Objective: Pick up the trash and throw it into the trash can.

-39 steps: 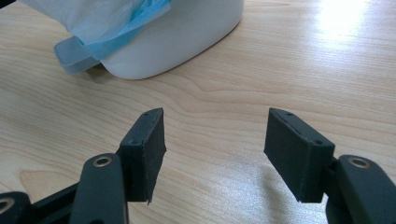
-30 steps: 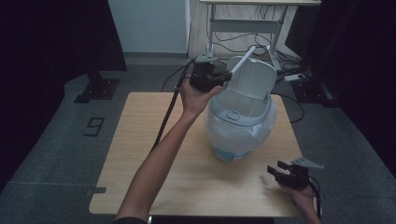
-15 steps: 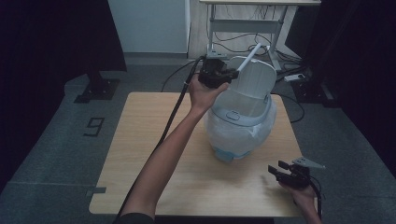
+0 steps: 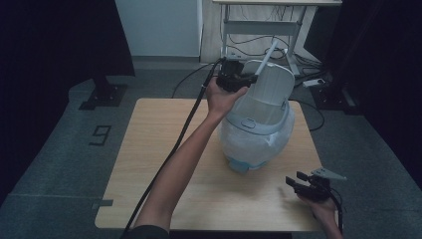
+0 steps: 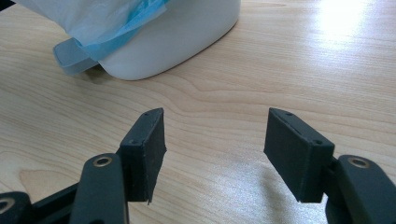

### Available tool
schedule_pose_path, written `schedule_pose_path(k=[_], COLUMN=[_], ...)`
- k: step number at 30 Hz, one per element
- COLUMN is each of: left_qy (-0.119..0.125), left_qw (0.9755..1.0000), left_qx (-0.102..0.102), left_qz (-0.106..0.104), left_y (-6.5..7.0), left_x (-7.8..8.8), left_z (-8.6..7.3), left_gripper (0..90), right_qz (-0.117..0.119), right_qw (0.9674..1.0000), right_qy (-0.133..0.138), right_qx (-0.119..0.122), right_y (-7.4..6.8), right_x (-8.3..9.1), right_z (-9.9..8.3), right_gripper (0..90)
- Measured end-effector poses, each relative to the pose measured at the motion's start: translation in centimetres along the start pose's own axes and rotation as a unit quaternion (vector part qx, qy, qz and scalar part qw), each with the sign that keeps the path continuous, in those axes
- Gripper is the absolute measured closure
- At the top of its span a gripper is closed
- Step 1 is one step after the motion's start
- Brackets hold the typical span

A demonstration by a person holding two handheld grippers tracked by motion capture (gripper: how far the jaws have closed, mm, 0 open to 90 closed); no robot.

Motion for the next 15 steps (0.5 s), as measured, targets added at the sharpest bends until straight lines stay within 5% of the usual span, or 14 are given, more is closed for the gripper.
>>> schedule_pose_path(k=[4, 6, 8, 11, 15], left_qy=[-0.004, -0.007, -0.028, -0.031, -0.014], left_qw=[1.0000, 0.9995, 0.9984, 0.9993, 0.9992], left_qx=[0.000, 0.013, 0.022, 0.000, -0.024], left_qz=[-0.002, -0.028, -0.044, -0.022, -0.027], left_y=[0.1, 0.4, 0.5, 0.5, 1.2], left_x=[-0.5, -0.9, -1.4, -1.1, 0.2], left_z=[0.0, -0.1, -0.4, -0.5, 0.0], left_gripper=[79.3, 77.6, 64.6, 51.1, 38.8], right_qz=[-0.001, -0.001, -0.001, 0.000, -0.001], right_qw=[1.0000, 1.0000, 1.0000, 1.0000, 1.0000], right_qy=[0.000, 0.000, -0.001, 0.001, 0.001], right_qx=[0.000, 0.000, 0.000, 0.000, 0.000], right_y=[0.0, 0.1, 0.0, 0.0, 0.1], right_x=[0.0, 0.0, 0.0, 0.1, 0.1], right_z=[0.0, 0.0, 0.0, 0.0, 0.0], right_gripper=[37.9, 37.8, 37.8, 37.9, 37.9])
Point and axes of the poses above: each handheld gripper's, and its own axes: x roughly backward along the jaws, z roughly out of its top, y roughly to its right, the point moved 6 cm from there along -x, roughly forward along the jaws, and after that the axes turned 11 degrees about -x, right-handed, at the moved point
